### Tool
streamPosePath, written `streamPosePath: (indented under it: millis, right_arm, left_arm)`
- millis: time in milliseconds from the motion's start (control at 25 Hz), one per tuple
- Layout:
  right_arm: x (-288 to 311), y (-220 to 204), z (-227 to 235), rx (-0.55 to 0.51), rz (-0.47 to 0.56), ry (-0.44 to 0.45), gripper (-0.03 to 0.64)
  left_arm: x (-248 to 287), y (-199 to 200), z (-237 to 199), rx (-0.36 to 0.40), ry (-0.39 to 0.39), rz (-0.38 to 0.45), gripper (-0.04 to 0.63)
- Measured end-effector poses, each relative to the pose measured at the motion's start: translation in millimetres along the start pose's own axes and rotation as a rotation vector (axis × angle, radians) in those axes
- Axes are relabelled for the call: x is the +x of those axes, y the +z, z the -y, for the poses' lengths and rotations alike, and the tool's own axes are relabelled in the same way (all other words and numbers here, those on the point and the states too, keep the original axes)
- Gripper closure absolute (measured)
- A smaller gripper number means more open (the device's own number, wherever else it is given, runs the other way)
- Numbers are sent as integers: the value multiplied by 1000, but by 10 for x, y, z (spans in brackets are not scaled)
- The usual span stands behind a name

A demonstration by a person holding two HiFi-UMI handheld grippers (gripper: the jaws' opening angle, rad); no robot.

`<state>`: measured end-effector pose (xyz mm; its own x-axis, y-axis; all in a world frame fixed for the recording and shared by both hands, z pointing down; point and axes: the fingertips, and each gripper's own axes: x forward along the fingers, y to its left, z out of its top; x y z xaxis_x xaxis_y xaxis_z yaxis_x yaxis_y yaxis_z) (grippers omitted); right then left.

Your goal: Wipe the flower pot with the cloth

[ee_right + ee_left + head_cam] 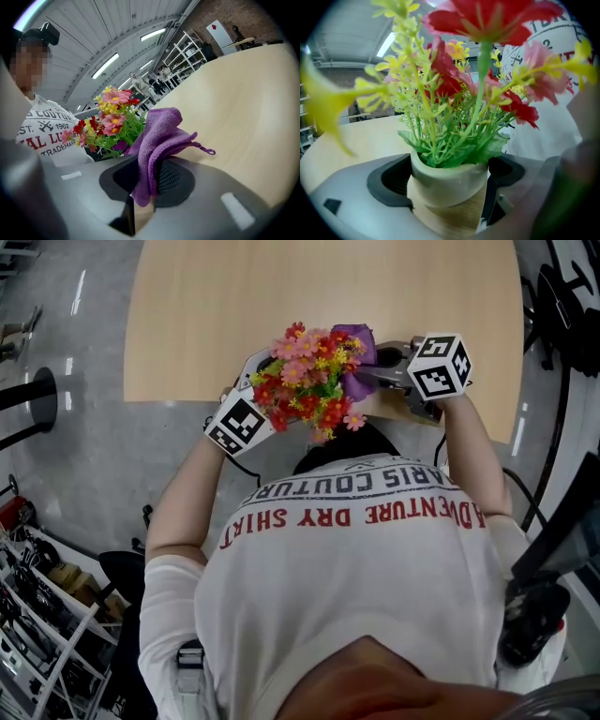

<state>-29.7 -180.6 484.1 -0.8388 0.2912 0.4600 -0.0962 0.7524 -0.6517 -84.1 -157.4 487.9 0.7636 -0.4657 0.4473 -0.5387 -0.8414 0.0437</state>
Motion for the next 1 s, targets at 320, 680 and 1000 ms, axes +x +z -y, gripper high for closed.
streamPosePath:
  millis: [320, 680, 1000]
  right_arm:
    - [169, -102, 290, -12, -160, -184, 572]
    - [115, -155, 313, 9, -140, -307, 572]
    - [-315, -123, 197, 156, 186, -435, 563]
  left_arm:
    - [-13, -22, -13, 9, -9, -6, 69]
    - [-18, 26, 22, 10, 4, -18, 67]
    - [-313, -35, 23, -38, 175, 3, 67]
